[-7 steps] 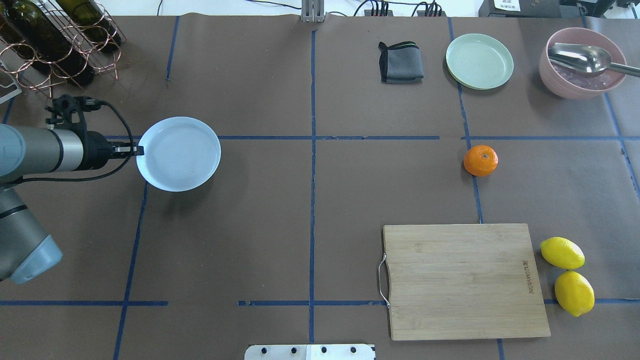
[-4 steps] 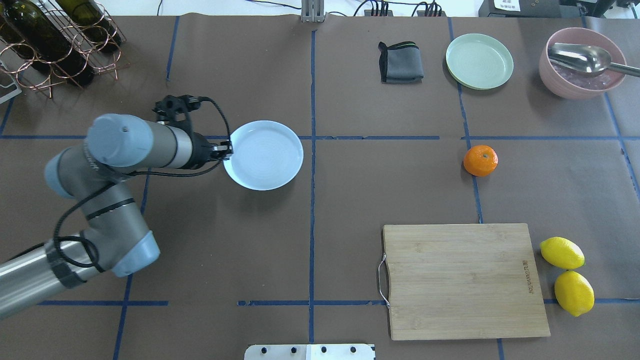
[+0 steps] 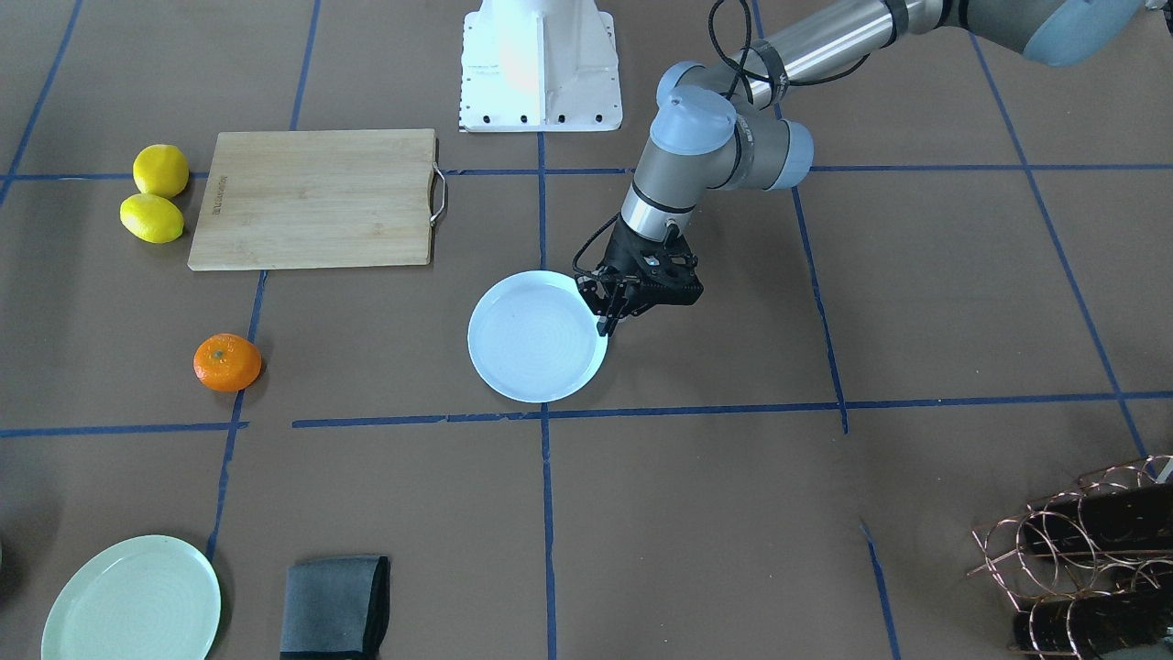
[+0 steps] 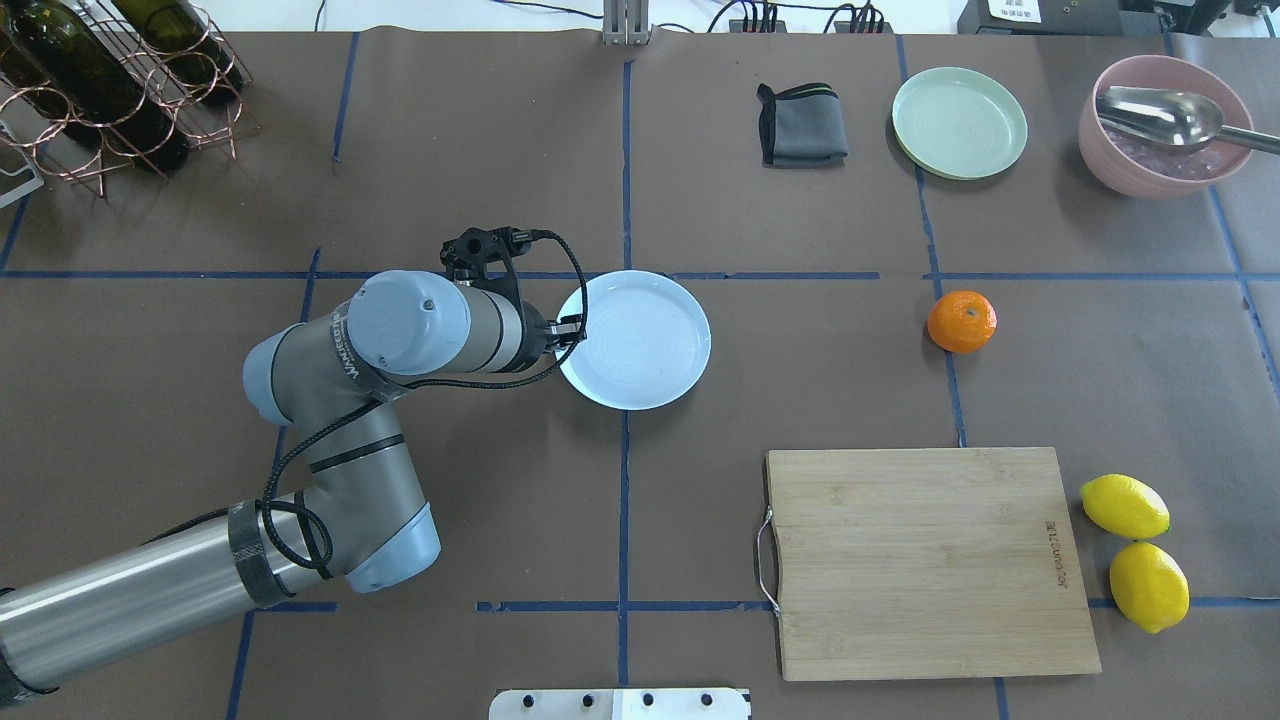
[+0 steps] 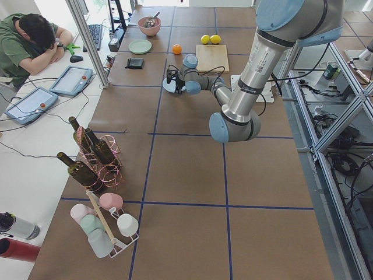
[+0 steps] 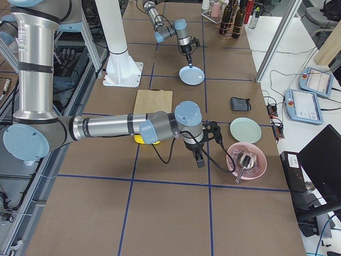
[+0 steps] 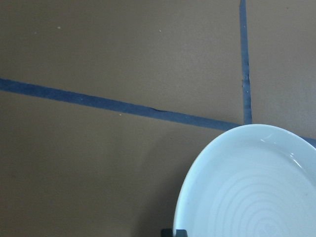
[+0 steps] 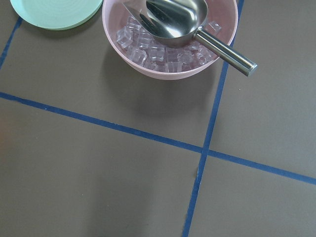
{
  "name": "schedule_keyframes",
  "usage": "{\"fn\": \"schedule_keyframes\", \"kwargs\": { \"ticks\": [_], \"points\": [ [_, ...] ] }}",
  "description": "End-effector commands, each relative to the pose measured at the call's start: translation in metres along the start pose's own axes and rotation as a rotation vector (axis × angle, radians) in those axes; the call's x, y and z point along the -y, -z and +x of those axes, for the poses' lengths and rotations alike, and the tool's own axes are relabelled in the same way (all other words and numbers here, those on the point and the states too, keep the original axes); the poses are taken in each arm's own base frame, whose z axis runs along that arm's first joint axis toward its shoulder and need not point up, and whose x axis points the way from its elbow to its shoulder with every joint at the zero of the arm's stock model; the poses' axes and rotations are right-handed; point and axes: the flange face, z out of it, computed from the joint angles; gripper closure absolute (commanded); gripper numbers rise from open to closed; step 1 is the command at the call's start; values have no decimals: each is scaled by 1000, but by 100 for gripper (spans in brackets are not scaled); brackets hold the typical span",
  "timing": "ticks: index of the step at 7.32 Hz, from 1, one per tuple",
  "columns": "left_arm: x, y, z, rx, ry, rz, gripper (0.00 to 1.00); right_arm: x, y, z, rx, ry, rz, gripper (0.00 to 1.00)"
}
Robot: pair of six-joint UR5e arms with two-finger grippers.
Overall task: Pick orange to plate
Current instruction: 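Push the white plate with the left gripper toward the table center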
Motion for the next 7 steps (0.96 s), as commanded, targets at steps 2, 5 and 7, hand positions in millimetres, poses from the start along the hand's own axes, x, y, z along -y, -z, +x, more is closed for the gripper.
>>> {"fn": "schedule_keyframes", "kwargs": {
  "ticks": [2,5,7],
  "points": [
    [0,0,-5,5,-22,-3,0,0,1,-1,0,5,3,0],
    [48,111,-50,87,-296,-72,0,3,5,-6,4,16,12,0],
    [108,184,-141,190,-459,-58,0,12,1,-25,15,97,50,0]
  ]
}}
